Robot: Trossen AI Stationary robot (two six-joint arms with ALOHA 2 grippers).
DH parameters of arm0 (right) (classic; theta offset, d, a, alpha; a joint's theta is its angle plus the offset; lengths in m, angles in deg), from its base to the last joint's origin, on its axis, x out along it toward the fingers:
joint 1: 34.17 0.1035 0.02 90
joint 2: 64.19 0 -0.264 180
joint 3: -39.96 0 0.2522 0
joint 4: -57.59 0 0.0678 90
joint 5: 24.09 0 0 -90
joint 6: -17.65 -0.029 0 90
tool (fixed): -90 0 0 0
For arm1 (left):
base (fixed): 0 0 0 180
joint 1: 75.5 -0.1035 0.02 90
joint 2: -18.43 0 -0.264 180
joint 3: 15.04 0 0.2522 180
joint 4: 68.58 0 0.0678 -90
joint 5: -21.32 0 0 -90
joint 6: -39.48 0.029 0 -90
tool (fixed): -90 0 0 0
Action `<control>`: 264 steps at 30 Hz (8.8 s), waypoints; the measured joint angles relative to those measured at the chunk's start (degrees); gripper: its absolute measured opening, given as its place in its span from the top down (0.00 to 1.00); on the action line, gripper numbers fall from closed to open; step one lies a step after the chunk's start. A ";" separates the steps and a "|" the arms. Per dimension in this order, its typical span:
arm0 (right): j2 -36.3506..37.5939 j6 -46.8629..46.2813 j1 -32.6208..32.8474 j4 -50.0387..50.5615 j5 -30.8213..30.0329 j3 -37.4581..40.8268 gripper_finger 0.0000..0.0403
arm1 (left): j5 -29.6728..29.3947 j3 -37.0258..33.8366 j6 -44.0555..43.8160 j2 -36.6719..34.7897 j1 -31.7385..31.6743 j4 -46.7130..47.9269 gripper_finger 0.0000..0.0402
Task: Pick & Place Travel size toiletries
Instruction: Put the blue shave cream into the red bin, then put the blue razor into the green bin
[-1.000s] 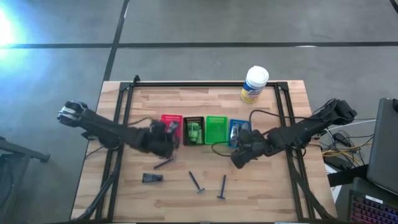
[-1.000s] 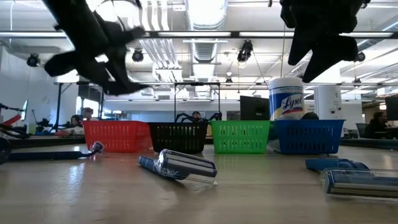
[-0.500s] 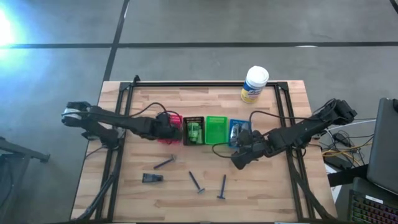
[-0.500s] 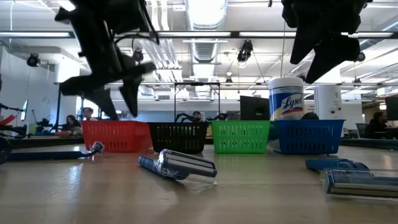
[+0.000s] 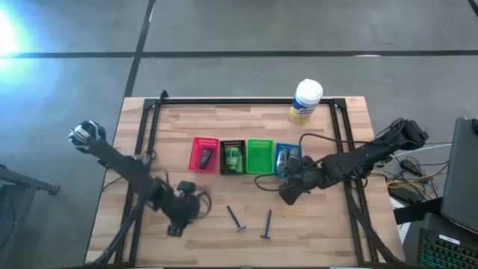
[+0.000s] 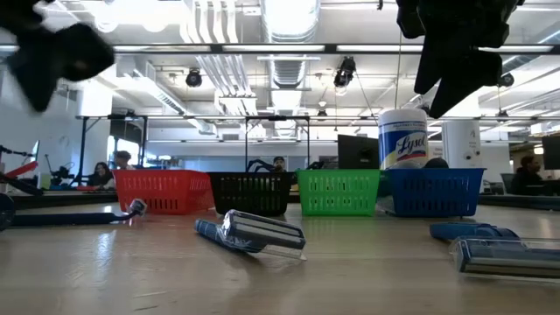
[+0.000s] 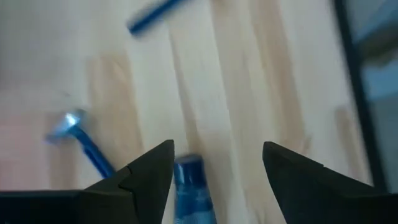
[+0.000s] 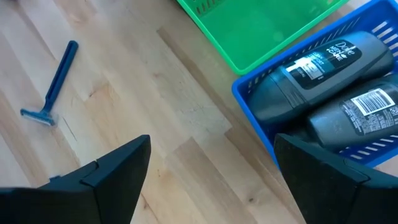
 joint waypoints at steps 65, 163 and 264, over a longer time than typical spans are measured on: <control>0.27 -0.02 -4.95 1.70 0.56 0.85 0.23 | -11.55 -1.57 -36.25 -3.27 -6.77 7.08 0.69; 0.32 -0.50 -4.46 0.76 1.39 0.15 0.11 | -3.93 -10.59 -14.05 9.25 -8.81 -5.12 0.95; -21.70 -2.88 -30.71 -21.18 26.47 -5.84 0.81 | -2.25 -3.89 4.21 -3.44 -27.87 -13.24 0.42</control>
